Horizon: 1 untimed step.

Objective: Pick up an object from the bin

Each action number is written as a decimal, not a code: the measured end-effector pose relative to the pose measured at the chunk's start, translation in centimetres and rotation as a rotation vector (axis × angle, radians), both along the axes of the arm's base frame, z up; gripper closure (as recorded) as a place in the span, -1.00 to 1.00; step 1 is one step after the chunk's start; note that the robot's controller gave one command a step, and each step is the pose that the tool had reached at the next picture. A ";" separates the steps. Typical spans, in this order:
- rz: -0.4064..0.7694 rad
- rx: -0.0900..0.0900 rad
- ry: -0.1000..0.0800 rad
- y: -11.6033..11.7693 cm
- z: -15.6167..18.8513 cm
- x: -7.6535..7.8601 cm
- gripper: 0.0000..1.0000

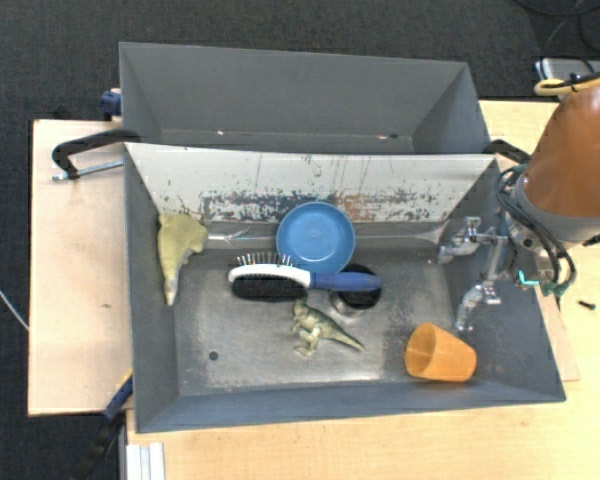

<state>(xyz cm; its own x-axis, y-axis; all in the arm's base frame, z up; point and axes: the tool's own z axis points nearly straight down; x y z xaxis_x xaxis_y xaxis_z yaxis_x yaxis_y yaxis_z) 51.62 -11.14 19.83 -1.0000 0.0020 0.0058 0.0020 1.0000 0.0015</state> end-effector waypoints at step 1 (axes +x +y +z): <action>0.281 -0.002 -0.014 5.4 -11.0 1.1 -1.00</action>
Offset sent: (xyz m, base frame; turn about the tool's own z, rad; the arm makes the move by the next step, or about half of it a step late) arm 0.0109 0.0617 -0.1283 -0.2988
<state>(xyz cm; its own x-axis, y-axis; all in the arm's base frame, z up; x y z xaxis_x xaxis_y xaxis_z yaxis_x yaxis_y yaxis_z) 52.76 -5.71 8.83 -0.9612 -0.2758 -0.0074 -0.2758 0.9612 -0.0019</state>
